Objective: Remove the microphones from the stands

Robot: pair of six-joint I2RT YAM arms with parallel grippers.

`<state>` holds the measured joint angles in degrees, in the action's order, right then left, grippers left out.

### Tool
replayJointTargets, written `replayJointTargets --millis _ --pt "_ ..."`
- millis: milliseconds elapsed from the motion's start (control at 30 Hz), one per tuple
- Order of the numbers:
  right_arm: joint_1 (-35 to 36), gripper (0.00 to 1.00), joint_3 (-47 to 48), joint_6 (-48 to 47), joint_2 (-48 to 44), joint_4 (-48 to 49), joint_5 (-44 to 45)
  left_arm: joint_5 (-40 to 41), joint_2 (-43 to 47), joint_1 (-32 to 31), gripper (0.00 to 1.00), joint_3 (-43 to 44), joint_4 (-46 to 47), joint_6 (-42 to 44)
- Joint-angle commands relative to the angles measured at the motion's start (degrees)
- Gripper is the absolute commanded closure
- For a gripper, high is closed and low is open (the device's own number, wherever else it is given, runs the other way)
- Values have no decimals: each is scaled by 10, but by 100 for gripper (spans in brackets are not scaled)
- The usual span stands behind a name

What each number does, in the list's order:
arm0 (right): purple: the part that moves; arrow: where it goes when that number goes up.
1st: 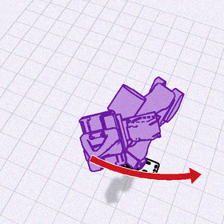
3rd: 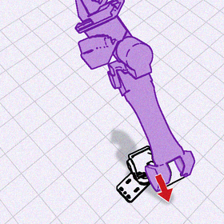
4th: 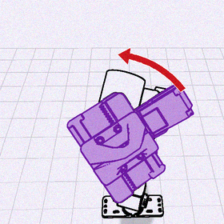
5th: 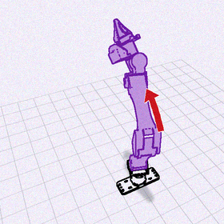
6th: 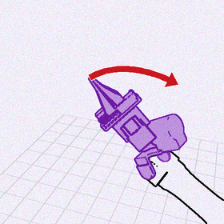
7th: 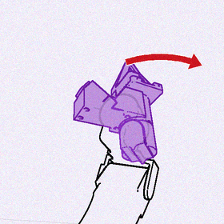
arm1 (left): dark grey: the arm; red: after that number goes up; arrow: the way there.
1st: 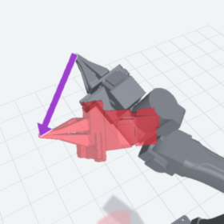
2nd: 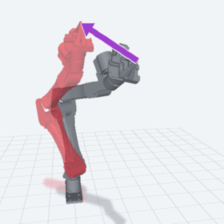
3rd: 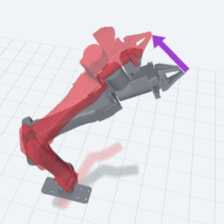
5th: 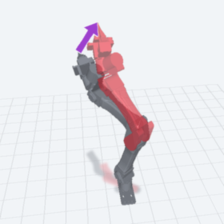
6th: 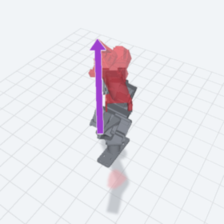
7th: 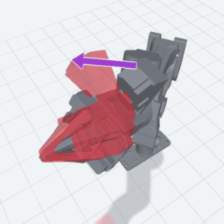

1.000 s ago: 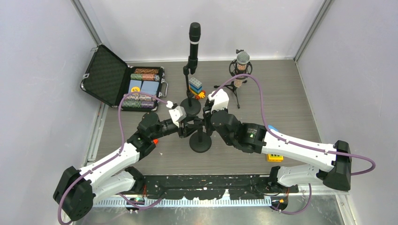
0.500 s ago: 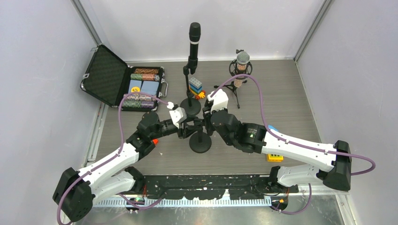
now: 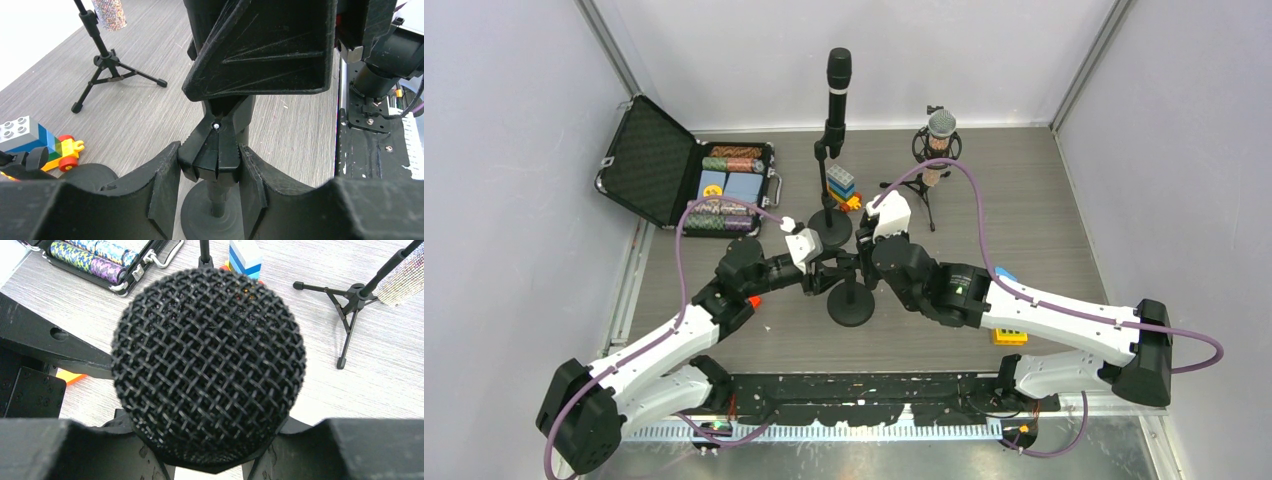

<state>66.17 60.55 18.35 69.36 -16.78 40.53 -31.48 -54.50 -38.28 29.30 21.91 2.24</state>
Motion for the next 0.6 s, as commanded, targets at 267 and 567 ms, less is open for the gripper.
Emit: replayJointTargets --millis 267,567 --pt "-3 76 9 9 -19 -11 105 -9 14 -5 100 14 -53 26" --pt "-10 83 2 57 -5 -88 187 1 3 -5 100 16 -57 27"
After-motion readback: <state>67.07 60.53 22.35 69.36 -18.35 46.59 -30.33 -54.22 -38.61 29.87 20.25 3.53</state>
